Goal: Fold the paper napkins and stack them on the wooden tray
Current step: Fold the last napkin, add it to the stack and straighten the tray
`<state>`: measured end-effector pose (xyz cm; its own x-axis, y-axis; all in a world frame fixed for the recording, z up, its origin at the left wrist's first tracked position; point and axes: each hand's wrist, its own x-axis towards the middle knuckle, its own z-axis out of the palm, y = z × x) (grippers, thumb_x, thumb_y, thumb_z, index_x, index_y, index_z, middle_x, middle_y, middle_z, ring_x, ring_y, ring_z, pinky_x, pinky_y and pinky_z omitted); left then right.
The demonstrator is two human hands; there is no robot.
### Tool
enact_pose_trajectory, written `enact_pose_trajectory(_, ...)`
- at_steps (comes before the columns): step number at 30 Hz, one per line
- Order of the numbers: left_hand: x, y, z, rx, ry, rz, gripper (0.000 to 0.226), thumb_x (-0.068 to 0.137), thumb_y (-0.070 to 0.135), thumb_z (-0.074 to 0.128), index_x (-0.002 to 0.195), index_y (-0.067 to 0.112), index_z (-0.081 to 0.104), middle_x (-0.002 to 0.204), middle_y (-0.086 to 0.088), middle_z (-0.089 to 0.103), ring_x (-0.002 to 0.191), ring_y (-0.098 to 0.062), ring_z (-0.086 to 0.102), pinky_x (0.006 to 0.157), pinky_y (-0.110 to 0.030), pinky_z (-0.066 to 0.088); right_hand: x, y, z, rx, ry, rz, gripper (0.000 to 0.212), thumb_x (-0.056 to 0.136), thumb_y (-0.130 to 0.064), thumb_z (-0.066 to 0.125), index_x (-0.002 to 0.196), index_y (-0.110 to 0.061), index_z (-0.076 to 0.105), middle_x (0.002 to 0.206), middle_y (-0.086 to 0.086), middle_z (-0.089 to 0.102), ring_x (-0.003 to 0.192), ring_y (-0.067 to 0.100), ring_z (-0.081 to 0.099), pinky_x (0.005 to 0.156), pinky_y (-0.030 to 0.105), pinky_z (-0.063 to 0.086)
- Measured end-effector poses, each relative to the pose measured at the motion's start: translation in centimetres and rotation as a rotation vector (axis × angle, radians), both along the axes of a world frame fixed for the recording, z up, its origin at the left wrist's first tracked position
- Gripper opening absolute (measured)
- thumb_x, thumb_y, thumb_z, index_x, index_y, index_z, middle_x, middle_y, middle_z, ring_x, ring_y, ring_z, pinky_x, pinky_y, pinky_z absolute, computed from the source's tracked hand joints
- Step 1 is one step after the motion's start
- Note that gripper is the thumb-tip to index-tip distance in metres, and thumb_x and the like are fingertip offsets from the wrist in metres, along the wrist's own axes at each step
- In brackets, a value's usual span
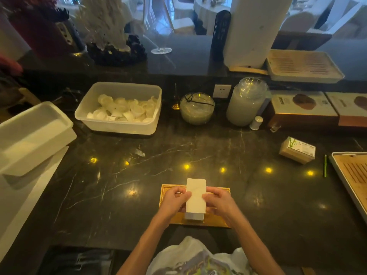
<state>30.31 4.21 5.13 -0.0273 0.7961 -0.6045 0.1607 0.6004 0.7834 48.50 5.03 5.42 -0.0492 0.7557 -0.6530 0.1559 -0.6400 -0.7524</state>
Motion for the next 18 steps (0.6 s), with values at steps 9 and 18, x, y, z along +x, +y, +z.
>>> enact_pose_trajectory(9, 0.4, -0.8, -2.8, -0.004, 0.145, -0.023, 0.013, 0.097, 0.021, 0.065, 0.096, 0.009, 0.060, 0.103, -0.015, 0.068, 0.091, -0.023, 0.066, 0.076, -0.037, 0.056, -1.2, -1.4, -3.5, 0.073, -0.172, -0.007, 0.037, 0.096, -0.015, 0.067, 0.132, -0.018, 0.060, 0.105, 0.007, 0.071, 0.093, 0.021, 0.073, 0.059, 0.027, 0.061)
enact_pose_trajectory(18, 0.8, -1.3, -3.5, -0.108, 0.140, 0.012, 0.041, 0.104, 0.040, 0.046, 0.136, 0.013, 0.044, 0.135, -0.006, 0.054, 0.113, -0.017, 0.055, 0.091, -0.034, 0.047, -0.4, -2.2, -4.6, 0.034, -0.160, -0.096, 0.047, 0.106, -0.032, 0.045, 0.150, -0.018, 0.041, 0.144, 0.008, 0.052, 0.122, 0.022, 0.055, 0.086, 0.031, 0.054)
